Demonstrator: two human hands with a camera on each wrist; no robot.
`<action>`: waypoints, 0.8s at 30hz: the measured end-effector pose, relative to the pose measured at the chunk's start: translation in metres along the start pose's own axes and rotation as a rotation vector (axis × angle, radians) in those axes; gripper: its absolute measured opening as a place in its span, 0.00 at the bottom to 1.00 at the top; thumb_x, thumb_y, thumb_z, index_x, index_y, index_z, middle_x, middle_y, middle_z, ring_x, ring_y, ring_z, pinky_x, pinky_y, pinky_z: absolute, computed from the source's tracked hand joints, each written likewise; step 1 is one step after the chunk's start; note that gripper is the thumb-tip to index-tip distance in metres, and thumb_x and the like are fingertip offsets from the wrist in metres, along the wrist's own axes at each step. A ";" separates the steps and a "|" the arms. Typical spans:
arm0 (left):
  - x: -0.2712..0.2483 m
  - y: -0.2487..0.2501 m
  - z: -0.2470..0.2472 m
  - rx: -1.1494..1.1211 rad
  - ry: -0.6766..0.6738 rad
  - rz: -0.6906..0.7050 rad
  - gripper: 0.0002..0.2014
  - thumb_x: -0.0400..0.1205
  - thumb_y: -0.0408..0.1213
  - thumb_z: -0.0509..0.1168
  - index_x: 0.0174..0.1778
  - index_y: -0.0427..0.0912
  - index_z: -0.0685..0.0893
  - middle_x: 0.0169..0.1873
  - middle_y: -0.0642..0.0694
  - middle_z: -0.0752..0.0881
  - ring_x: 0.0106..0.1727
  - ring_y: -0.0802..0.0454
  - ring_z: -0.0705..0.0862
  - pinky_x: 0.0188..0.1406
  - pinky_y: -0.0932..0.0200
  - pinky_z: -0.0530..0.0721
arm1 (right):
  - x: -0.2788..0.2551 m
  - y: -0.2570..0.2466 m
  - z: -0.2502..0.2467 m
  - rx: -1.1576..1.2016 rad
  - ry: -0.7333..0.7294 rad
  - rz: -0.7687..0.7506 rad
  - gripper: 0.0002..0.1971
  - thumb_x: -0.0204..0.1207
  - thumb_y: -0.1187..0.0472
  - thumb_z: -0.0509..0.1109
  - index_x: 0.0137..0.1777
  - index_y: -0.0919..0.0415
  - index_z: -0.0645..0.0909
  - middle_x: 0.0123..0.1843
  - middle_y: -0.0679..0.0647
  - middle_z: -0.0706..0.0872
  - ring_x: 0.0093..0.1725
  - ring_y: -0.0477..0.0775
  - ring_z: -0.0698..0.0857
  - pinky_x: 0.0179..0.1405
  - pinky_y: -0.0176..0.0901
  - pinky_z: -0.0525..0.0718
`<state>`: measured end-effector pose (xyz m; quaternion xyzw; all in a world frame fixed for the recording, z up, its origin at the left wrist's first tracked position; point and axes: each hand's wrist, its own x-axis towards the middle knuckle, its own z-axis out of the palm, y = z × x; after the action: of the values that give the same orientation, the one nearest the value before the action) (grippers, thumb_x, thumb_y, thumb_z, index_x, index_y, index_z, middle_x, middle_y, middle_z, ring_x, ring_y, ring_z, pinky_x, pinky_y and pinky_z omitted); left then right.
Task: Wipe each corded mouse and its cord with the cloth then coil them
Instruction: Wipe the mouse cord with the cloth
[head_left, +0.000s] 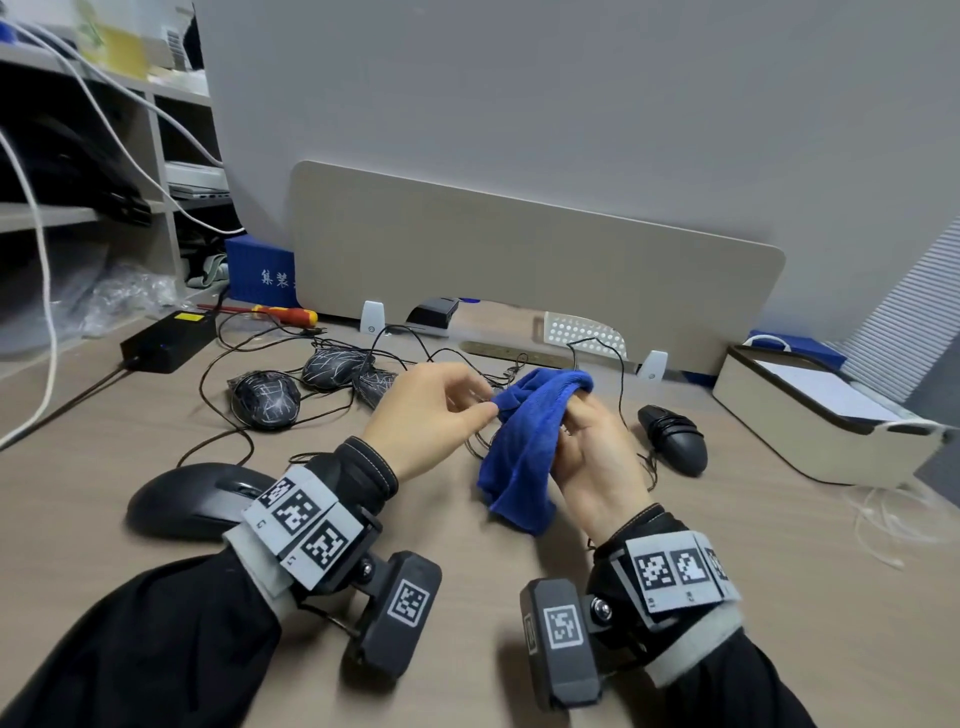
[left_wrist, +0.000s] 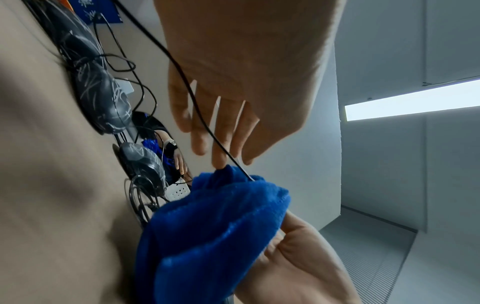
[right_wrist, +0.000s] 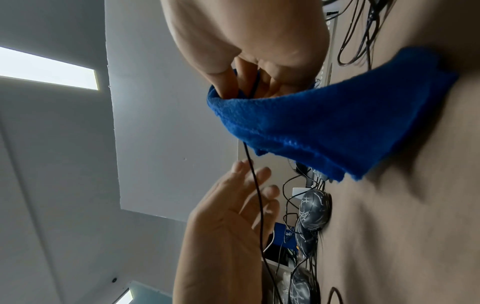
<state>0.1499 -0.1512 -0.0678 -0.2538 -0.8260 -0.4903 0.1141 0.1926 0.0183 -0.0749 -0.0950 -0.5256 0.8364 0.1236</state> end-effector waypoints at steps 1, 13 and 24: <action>-0.001 0.002 0.002 -0.010 0.003 0.028 0.02 0.75 0.39 0.76 0.40 0.48 0.89 0.30 0.54 0.89 0.32 0.59 0.85 0.39 0.56 0.84 | 0.000 0.001 0.000 -0.019 -0.024 0.001 0.16 0.83 0.66 0.64 0.68 0.71 0.82 0.62 0.72 0.87 0.56 0.65 0.85 0.68 0.63 0.79; 0.000 -0.006 0.005 -0.073 0.064 0.111 0.07 0.78 0.38 0.71 0.34 0.47 0.88 0.29 0.55 0.88 0.32 0.50 0.86 0.39 0.51 0.85 | -0.007 0.001 0.000 0.021 -0.251 0.055 0.14 0.84 0.63 0.61 0.60 0.63 0.86 0.52 0.57 0.92 0.47 0.53 0.90 0.51 0.44 0.86; -0.002 -0.007 0.010 0.063 -0.025 0.121 0.07 0.74 0.51 0.64 0.31 0.58 0.83 0.27 0.61 0.84 0.30 0.60 0.78 0.36 0.55 0.80 | -0.007 0.004 0.008 -0.038 -0.080 0.008 0.16 0.84 0.64 0.65 0.66 0.73 0.83 0.60 0.71 0.87 0.54 0.66 0.88 0.58 0.58 0.88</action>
<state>0.1486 -0.1460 -0.0785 -0.3055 -0.8257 -0.4528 0.1409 0.1960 0.0074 -0.0747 -0.0657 -0.5453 0.8300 0.0973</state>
